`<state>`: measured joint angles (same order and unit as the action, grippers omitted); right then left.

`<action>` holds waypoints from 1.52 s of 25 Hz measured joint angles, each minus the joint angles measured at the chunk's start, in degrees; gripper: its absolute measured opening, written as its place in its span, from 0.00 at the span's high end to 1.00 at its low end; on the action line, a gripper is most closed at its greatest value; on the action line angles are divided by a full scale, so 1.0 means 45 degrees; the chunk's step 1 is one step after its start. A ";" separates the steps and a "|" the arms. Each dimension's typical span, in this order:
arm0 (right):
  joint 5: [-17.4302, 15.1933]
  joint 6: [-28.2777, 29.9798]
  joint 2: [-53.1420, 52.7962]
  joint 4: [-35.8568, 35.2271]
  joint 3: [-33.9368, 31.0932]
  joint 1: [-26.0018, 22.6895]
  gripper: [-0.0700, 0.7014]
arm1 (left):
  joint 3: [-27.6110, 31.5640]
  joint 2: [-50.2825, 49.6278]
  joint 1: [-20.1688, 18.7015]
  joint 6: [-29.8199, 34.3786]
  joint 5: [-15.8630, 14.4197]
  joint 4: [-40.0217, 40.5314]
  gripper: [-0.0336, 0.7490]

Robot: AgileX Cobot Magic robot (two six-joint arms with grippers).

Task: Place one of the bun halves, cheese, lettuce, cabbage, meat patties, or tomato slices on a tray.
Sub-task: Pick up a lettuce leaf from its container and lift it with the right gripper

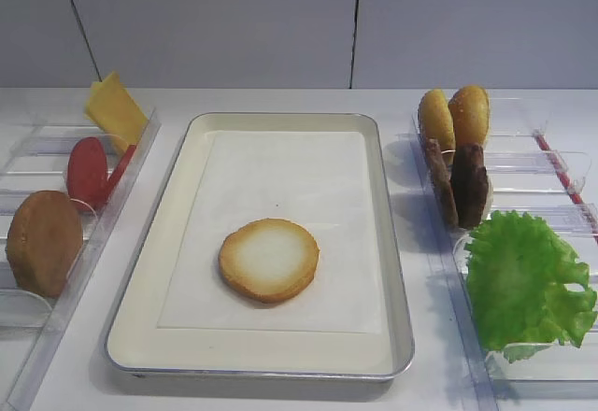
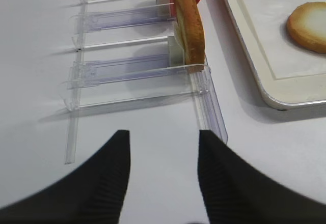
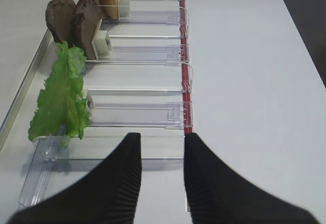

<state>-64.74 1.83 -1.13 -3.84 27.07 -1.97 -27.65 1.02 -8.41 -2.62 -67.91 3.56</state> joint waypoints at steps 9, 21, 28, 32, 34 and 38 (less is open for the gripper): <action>0.0000 0.0000 0.0000 -0.0102 0.0000 0.0000 0.59 | 0.0000 0.0000 0.0000 0.0000 0.0000 0.0000 0.58; -0.0235 0.0000 0.2268 -0.1348 0.1123 0.0000 0.57 | 0.0000 0.0000 0.0000 0.0000 0.0000 0.0000 0.58; -0.0593 0.0000 0.4300 -0.2721 0.1937 0.0000 0.28 | 0.0000 0.0000 0.0000 0.0000 0.0000 0.0000 0.58; -0.0770 0.0000 0.6124 -0.4072 0.2225 0.0000 0.23 | 0.0000 0.0000 0.0000 0.0000 0.0000 0.0000 0.58; -0.0889 0.0000 0.7010 -0.4343 0.2373 0.0000 0.22 | 0.0000 0.0000 0.0000 0.0000 0.0000 0.0000 0.58; -0.1052 0.0000 0.8480 -0.4761 0.2519 0.0000 0.22 | 0.0000 0.0000 0.0000 0.0000 0.0000 0.0000 0.58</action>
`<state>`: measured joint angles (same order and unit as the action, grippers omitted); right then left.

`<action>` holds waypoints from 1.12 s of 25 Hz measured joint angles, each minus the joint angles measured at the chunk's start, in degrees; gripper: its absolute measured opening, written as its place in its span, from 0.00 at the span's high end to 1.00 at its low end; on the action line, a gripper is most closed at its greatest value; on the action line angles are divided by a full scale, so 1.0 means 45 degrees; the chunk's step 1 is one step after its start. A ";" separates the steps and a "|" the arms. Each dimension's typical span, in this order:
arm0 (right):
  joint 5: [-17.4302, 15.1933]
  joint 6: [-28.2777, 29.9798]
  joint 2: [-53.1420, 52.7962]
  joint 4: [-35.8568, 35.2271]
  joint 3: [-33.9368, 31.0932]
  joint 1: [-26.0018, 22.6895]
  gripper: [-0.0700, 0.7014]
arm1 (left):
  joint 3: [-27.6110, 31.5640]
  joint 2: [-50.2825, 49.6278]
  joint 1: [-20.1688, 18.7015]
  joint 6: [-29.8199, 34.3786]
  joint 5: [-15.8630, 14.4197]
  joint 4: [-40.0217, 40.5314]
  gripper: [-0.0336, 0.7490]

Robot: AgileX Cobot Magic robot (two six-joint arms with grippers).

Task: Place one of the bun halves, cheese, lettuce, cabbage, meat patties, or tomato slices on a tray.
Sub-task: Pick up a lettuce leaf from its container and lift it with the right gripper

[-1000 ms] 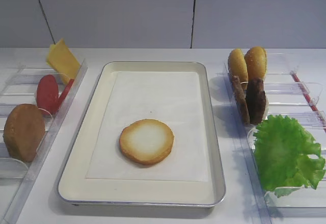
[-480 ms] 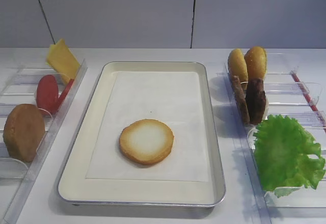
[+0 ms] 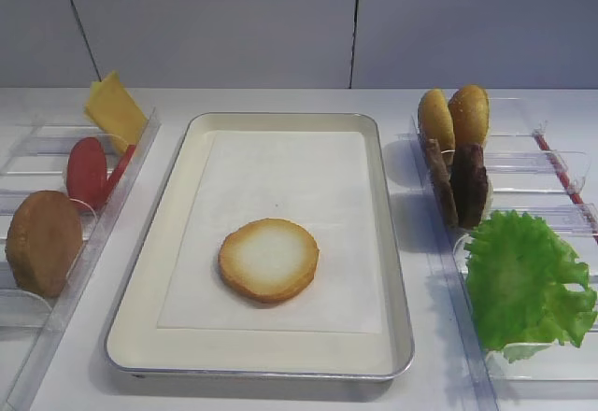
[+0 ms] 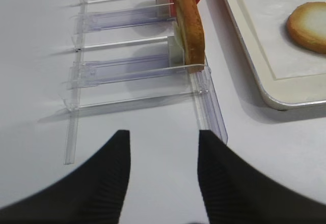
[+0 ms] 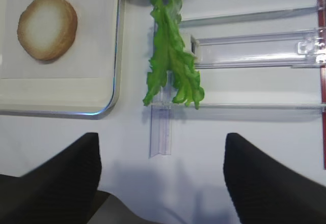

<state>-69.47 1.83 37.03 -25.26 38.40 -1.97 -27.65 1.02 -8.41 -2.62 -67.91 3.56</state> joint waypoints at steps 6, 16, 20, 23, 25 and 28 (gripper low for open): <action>0.0086 0.0052 0.1340 -0.0599 0.0032 0.0000 0.22 | 0.0000 0.0000 0.0000 0.0000 0.0000 0.0000 0.58; 0.0454 0.0524 0.2583 -0.1166 0.0032 0.0000 0.22 | 0.0000 0.0000 0.0000 0.0000 0.0000 0.0000 0.58; 0.0572 0.0622 0.2806 -0.1325 0.0032 0.0000 0.22 | 0.0000 0.0000 0.0000 0.0000 0.0000 0.0000 0.58; 0.0674 0.0622 0.3050 -0.1506 0.0032 0.0106 0.22 | 0.0000 0.0000 0.0000 0.0000 0.0000 0.0000 0.58; 0.0929 0.0591 0.3179 -0.1506 0.0032 0.0573 0.22 | 0.0000 0.0000 0.0000 0.0000 0.0000 0.0000 0.58; 0.1517 -0.0012 0.3383 -0.1083 0.0045 0.1652 0.22 | 0.0000 0.0000 0.0000 0.0000 0.0000 0.0000 0.58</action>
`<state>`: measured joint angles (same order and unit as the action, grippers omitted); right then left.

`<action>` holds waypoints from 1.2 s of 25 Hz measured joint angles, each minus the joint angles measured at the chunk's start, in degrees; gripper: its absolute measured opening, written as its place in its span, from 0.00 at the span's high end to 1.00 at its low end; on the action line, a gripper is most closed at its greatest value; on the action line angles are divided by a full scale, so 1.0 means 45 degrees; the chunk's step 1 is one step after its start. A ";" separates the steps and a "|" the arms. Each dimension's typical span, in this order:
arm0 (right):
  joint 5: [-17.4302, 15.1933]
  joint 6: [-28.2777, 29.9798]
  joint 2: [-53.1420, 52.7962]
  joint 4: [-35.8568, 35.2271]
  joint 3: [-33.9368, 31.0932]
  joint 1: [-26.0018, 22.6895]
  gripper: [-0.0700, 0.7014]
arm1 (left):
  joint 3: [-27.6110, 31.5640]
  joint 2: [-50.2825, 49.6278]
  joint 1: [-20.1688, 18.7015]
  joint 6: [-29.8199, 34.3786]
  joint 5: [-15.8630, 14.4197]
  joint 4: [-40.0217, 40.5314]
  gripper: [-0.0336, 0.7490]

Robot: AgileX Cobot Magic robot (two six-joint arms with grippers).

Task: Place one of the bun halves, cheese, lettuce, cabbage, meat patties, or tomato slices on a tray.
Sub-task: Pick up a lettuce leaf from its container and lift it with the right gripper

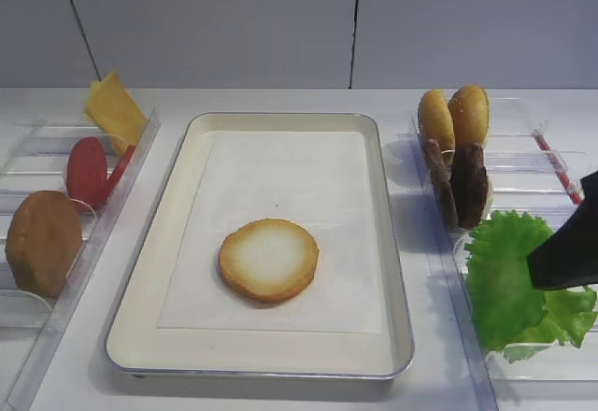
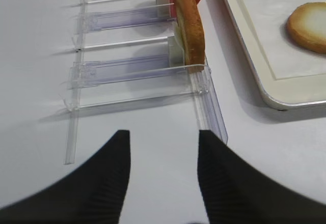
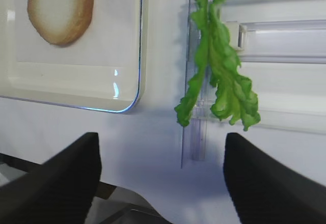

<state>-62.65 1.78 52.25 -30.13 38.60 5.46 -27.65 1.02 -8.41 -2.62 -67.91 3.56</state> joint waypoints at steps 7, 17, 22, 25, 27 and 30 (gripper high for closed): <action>0.0753 -0.1029 0.0928 0.0812 0.0191 0.1275 0.22 | 0.0000 0.0000 0.0000 0.0000 0.0000 0.0000 0.58; 0.1788 -0.1089 0.2377 0.0754 0.0249 0.1983 0.22 | 0.0000 0.0000 0.0000 0.0000 0.0000 0.0000 0.58; 0.2298 -0.1089 0.2763 0.0780 0.0249 0.2092 0.24 | 0.0000 0.0000 0.0000 0.0000 0.0000 0.0000 0.58; 0.2457 -0.1089 0.3055 0.0801 0.0249 0.2096 0.27 | 0.0000 0.0000 0.0000 0.0000 0.0000 0.0000 0.58; 0.2484 -0.1113 0.3165 0.0801 0.0249 0.2096 0.28 | 0.0000 0.0000 0.0000 0.0000 0.0000 0.0000 0.58; 0.2592 -0.1113 0.3190 0.0830 0.0249 0.2096 0.29 | 0.0000 0.0000 0.0000 0.0000 0.0000 0.0000 0.58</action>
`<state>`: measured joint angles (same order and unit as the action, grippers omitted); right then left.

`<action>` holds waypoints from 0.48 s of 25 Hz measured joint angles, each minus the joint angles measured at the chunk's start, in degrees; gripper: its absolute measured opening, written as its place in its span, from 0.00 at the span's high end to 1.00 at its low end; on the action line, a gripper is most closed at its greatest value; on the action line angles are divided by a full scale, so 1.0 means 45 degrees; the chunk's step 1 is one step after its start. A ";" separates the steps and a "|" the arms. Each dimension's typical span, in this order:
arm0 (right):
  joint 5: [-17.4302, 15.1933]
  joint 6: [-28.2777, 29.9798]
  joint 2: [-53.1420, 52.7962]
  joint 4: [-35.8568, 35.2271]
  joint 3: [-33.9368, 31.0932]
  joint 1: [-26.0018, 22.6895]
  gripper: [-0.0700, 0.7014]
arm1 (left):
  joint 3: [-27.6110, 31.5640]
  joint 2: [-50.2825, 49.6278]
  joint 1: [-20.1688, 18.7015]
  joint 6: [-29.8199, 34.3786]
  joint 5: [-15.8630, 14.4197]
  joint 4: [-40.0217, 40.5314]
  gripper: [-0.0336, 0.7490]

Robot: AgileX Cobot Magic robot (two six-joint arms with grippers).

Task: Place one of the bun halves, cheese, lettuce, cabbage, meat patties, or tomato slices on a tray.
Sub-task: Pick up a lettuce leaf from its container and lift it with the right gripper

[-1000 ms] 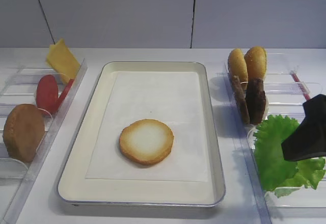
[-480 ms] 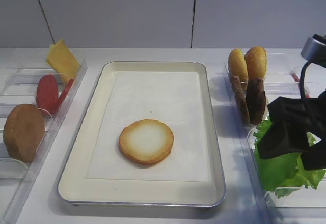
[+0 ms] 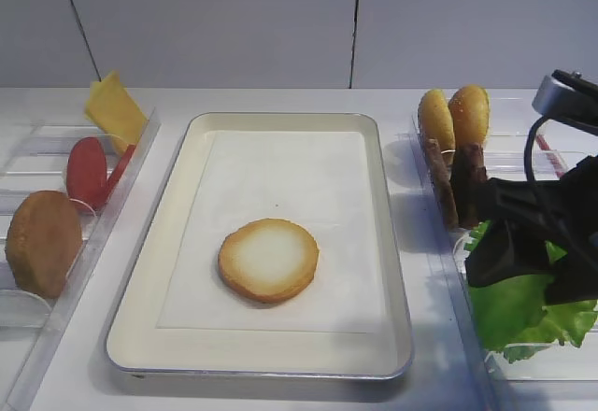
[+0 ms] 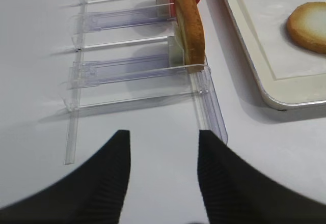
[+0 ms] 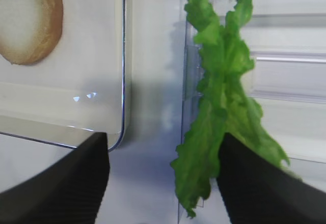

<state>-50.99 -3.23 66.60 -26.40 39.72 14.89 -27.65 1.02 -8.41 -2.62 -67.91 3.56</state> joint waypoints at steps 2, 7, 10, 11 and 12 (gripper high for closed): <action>-0.0003 0.0000 0.0000 0.0103 0.0000 0.0000 0.33 | 0.0000 0.0000 0.0000 0.0000 0.0000 0.0000 0.58; -0.0003 -0.0221 0.0000 0.0413 0.0000 0.0000 0.49 | 0.0000 0.0000 0.0000 0.0000 0.0000 0.0000 0.58; -0.0155 -0.0273 0.0000 0.0498 0.0062 0.0000 0.61 | 0.0000 0.0000 0.0000 0.0000 0.0000 0.0000 0.58; -0.0250 -0.0331 0.0000 0.0607 0.0130 0.0000 0.66 | 0.0000 0.0000 0.0000 0.0000 0.0000 0.0000 0.58; -0.0310 -0.0414 0.0000 0.0734 0.0218 0.0022 0.71 | 0.0000 0.0000 0.0000 0.0000 0.0000 0.0000 0.58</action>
<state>-52.38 -5.09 66.60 -23.09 40.71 14.99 -27.65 1.02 -8.41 -2.62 -67.91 3.56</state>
